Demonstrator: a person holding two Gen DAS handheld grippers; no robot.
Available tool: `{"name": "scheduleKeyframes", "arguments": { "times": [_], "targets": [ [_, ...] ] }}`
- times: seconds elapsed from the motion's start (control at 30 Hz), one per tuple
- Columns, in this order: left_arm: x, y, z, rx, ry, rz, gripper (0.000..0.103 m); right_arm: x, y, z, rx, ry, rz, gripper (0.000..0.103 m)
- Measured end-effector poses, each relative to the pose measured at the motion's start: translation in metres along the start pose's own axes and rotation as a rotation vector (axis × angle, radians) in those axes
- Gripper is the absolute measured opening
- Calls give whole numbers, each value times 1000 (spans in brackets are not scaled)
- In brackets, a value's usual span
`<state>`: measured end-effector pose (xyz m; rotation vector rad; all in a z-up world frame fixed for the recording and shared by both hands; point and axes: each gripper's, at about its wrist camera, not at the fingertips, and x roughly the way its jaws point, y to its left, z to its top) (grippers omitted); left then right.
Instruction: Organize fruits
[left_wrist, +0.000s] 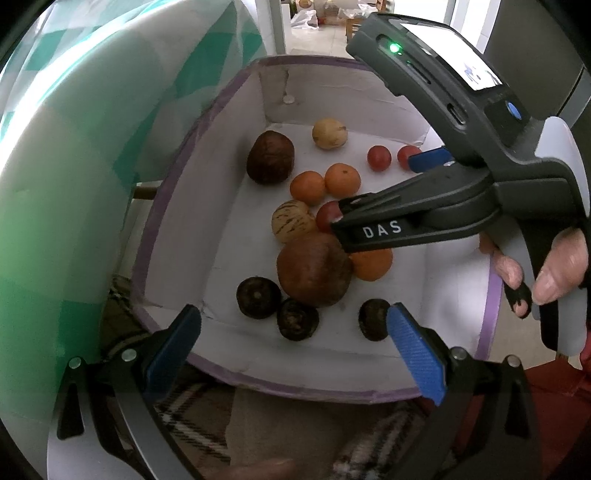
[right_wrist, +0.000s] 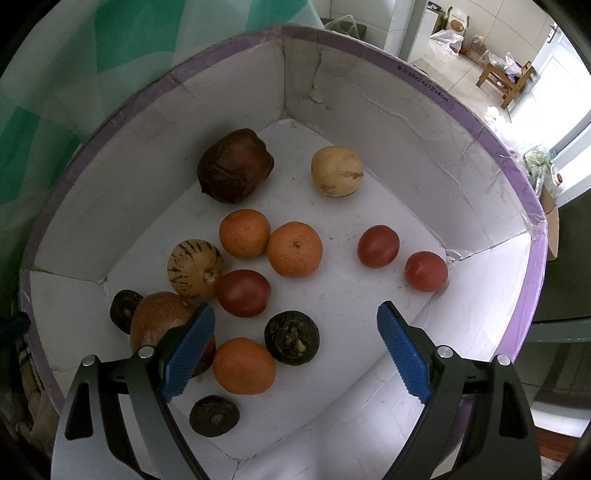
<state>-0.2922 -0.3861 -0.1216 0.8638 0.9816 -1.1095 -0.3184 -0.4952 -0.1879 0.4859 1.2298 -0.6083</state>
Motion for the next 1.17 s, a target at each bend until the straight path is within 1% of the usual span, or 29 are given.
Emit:
{"name": "scheduleKeyframes", "arguments": {
  "times": [0.77, 0.93, 1.03, 1.17],
  "targets": [
    [1, 2, 1, -9, 12, -6, 101, 0, 1, 1, 0, 2, 0, 87],
    [-1, 3, 1, -16, 2, -11, 101, 0, 1, 2, 0, 3, 0, 87],
    [1, 3, 1, -20, 13, -13, 101, 1, 2, 1, -4, 5, -6, 87],
    [-2, 2, 1, -13, 3, -13, 101, 3, 5, -1, -10, 10, -17, 87]
  ]
}}
